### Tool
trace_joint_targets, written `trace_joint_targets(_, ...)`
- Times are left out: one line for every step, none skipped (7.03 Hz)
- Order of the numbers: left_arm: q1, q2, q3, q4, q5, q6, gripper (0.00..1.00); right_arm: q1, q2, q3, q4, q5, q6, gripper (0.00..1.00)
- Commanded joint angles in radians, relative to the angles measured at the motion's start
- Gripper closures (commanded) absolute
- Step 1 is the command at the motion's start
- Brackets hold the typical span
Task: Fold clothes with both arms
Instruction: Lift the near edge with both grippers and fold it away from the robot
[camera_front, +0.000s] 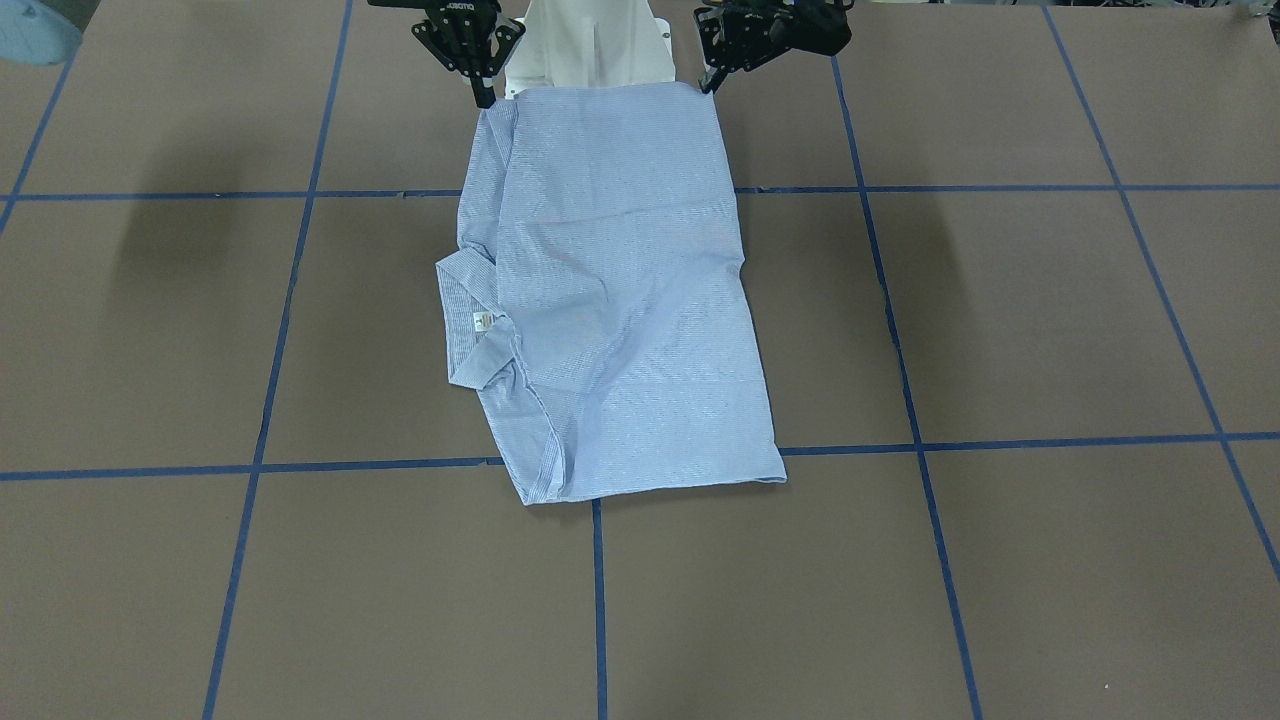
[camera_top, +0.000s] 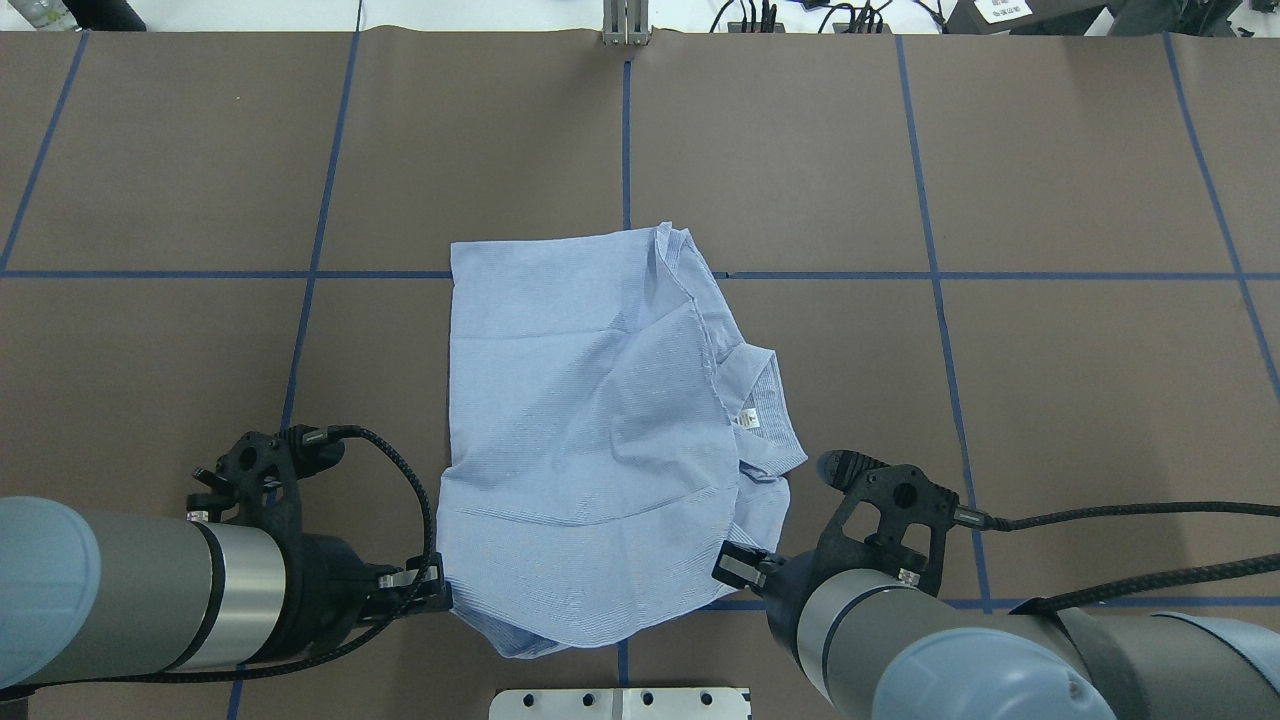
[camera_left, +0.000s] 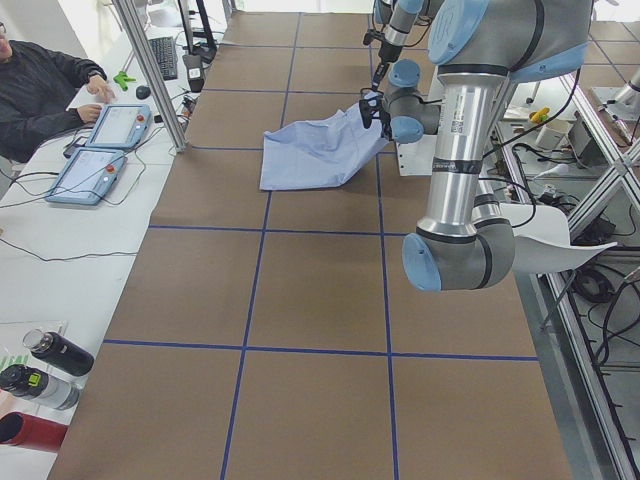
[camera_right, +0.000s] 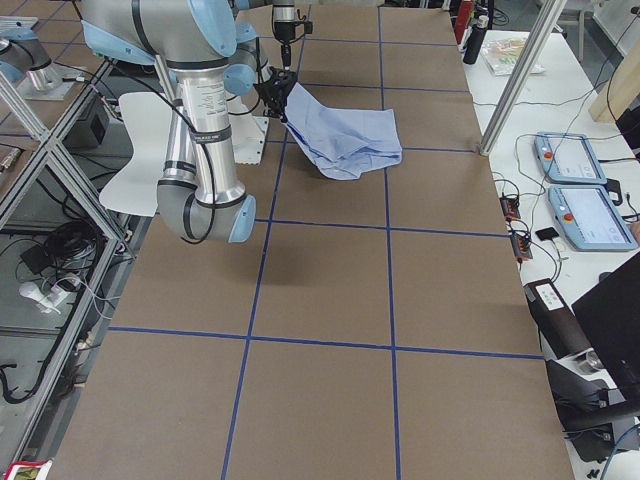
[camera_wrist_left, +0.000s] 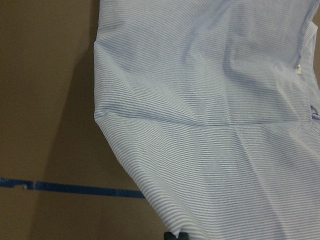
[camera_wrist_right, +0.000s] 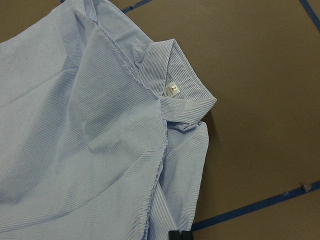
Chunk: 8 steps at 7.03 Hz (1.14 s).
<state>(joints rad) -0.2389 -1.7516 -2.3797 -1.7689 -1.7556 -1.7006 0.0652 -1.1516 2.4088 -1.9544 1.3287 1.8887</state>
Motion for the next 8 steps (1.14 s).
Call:
trace_joint_targets(-0.012,-0.076,0.009,0.127,-0.016,0.013,1.0,0.04,0.033,-0.041,-0.04,0.003,-0.011,1.0)
trace_joint_targets(-0.057,-0.129,0.043,0.165,-0.013,0.028,1.0,0.101,0.093,-0.112,-0.038,0.004,-0.055,1.0)
trace_joint_targets(-0.119,-0.182,0.095,0.183,-0.01,0.044,1.0,0.17,0.148,-0.187,-0.031,0.012,-0.101,1.0)
trace_joint_targets(-0.19,-0.236,0.153,0.184,-0.009,0.109,1.0,0.233,0.205,-0.248,-0.028,0.039,-0.146,1.0)
trace_joint_targets(-0.254,-0.274,0.215,0.184,-0.007,0.172,1.0,0.298,0.258,-0.307,-0.026,0.071,-0.181,1.0)
trace_joint_targets(-0.325,-0.313,0.265,0.184,-0.01,0.25,1.0,0.344,0.292,-0.385,0.017,0.079,-0.213,1.0)
trace_joint_targets(-0.37,-0.33,0.339,0.18,-0.009,0.315,1.0,0.382,0.299,-0.484,0.129,0.087,-0.235,1.0)
trace_joint_targets(-0.411,-0.369,0.431,0.175,-0.01,0.379,1.0,0.424,0.332,-0.617,0.229,0.111,-0.265,1.0)
